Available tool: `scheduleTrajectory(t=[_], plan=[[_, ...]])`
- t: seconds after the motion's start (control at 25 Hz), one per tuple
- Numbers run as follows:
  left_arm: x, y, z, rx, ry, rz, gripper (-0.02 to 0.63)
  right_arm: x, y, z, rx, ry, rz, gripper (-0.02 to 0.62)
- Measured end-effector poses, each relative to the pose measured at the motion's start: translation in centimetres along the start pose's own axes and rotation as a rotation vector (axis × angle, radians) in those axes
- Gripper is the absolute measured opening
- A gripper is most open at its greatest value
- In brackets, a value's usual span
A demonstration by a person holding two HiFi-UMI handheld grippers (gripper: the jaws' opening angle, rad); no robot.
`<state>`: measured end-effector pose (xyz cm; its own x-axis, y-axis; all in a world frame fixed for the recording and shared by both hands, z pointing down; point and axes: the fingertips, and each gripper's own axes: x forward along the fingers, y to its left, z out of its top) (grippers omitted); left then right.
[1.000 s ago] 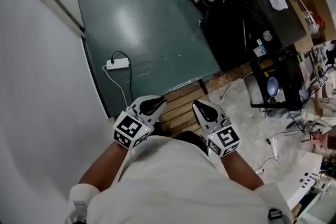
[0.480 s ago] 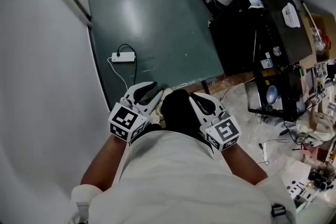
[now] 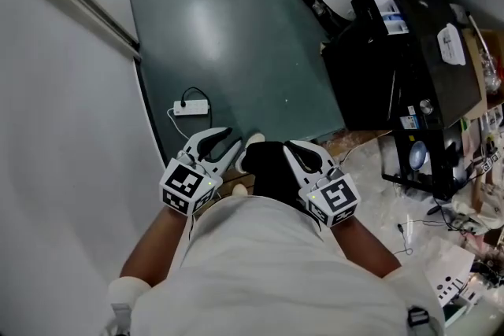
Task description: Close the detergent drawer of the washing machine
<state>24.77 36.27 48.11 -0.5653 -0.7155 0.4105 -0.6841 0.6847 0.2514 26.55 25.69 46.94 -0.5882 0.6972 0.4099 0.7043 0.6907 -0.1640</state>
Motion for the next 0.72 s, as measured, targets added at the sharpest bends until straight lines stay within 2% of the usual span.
scheduleTrajectory(t=[0.28, 0.52, 0.72], plan=[[7.6, 4.7, 9.7, 0.042, 0.024, -0.034, 0.106, 3.1, -8.8, 6.3, -0.047, -0.011, -0.008, 0.008], [12.3, 6.2, 17.5, 0.083, 0.03, -0.1, 0.107, 3.4, -13.9, 11.8, 0.015, -0.042, -0.071, 0.008], [15.4, 6.5, 21.4, 0.105, 0.048, -0.182, 0.107, 2.7, -17.0, 14.3, 0.081, -0.062, -0.157, 0.008]])
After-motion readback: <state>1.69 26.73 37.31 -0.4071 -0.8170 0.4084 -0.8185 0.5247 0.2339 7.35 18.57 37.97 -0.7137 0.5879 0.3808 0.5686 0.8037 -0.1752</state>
